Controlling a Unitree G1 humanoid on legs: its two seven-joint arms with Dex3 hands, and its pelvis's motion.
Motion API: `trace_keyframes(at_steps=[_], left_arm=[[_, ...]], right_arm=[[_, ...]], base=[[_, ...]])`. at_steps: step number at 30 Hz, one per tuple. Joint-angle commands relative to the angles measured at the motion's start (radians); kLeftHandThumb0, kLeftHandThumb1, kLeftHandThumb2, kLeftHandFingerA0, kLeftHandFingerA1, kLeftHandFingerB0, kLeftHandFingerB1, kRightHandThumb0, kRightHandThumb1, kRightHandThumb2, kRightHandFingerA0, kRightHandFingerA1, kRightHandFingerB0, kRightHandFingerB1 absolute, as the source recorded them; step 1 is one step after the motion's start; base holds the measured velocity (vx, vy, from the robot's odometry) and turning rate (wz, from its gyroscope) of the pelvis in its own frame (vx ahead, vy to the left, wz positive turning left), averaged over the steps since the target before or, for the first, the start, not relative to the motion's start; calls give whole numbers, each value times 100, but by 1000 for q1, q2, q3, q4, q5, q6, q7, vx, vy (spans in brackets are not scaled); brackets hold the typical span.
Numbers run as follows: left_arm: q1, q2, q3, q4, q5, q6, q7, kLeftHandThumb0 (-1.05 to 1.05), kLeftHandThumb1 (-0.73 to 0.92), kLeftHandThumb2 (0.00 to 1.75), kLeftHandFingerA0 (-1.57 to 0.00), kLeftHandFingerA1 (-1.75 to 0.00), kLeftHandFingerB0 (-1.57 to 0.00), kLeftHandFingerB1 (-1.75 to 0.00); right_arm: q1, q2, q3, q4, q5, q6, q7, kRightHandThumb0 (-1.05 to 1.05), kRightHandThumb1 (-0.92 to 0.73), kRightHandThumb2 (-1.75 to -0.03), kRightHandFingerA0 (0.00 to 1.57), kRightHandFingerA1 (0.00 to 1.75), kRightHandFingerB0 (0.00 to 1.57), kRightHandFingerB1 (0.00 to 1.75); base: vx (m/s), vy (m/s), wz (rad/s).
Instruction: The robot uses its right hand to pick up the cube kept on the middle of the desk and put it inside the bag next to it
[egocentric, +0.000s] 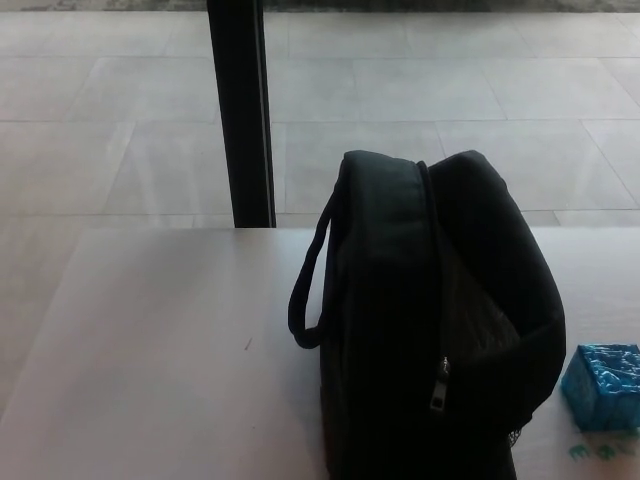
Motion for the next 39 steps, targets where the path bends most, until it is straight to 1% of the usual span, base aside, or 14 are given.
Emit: trace_keyframes(at_steps=[1, 14, 15, 18, 21, 24, 26, 28, 29, 33, 34, 35, 38, 39], left_arm=[[34, 18, 13, -31, -33, 87, -33, -44, 65, 58, -27, -51, -32, -46], [24, 19, 13, -25, -30, 100, -23, -45, 62, 56, -28, -51, -32, -44], [22, 20, 11, -25, -29, 96, -26, -46, 63, 57, -28, -51, -30, -44], [31, 32, 7, -35, -23, 87, -38, -47, 64, 58, -29, -53, -36, -47], [25, 35, 2, -30, -20, 87, -42, -46, 65, 58, -29, -52, -37, -47], [25, 41, -15, -29, -7, 73, -48, -51, 43, 85, -26, -58, -26, -54], [23, 42, -17, -22, -10, 70, -51, -51, 43, 85, -24, -57, -26, -55], [28, 40, -16, -25, -11, 71, -44, -51, 43, 85, -25, -58, -29, -56], [30, 43, -16, -25, -13, 72, -45, -48, 64, 58, -31, -52, -38, -47], [27, 42, -18, -19, -12, 70, -40, -48, 64, 59, -32, -52, -37, -46], [28, 40, -12, -17, -20, 70, -44, -52, 42, 84, -27, -59, -26, -54], [29, 40, -13, -17, -18, 68, -43, -53, 43, 84, -27, -59, -26, -54], [30, 40, -13, -22, -17, 71, -39, -50, 43, 86, -26, -57, -34, -58], [30, 42, -15, -23, -15, 70, -41, -49, 64, 58, -31, -51, -38, -46]], right_arm=[[-194, -86, -45, -84, 68, 264, -132, -71, -78, -64, 16, 37, 17, 27], [-300, -59, 218, -192, 35, 287, 12, -86, -67, -102, 4, 29, 3, 26], [-315, -54, 274, -191, 16, 278, 18, -76, -80, -65, 2, 30, 14, 24], [-342, -41, 353, -168, -8, 264, 9, -81, -78, -64, 3, 30, 17, 26], [-360, -28, 392, -146, -23, 240, -19, -78, -61, -98, 5, 33, 10, 35], [-407, -1, 445, -95, -33, 192, -19, -75, -78, -65, 3, 23, 13, 24], [-425, 6, 462, -74, -34, 192, -16, -83, -62, -100, 0, 22, 15, 31], [-443, 12, 491, -63, -41, 212, -12, -81, -75, -64, 0, 18, 14, 25], [-458, 1, 544, -45, -84, 208, -8, -85, -60, -100, 0, 16, 11, 34], [-483, -11, 606, -21, -127, 211, -16, -82, -58, -100, 3, 20, 9, 35], [-496, -21, 642, -3, -163, 197, -21, -83, -77, -63, 1, 30, 15, 27], [-505, -33, 670, 8, -192, 190, -22, -83, -61, -102, 4, 23, 9, 33], [-520, -55, 722, 34, -245, 165, -27, -89, -65, -105, 0, 21, 13, 31], [-525, -67, 748, 41, -273, 159, -26, -87, -82, -65, 0, 30, 11, 26]], base=[[0, 0, 0], [0, 0, 0], [0, 0, 0], [0, 0, 0], [0, 0, 0], [0, 0, 0], [0, 0, 0], [0, 0, 0], [0, 0, 0], [0, 0, 0], [0, 0, 0], [0, 0, 0], [0, 0, 0], [0, 0, 0]])
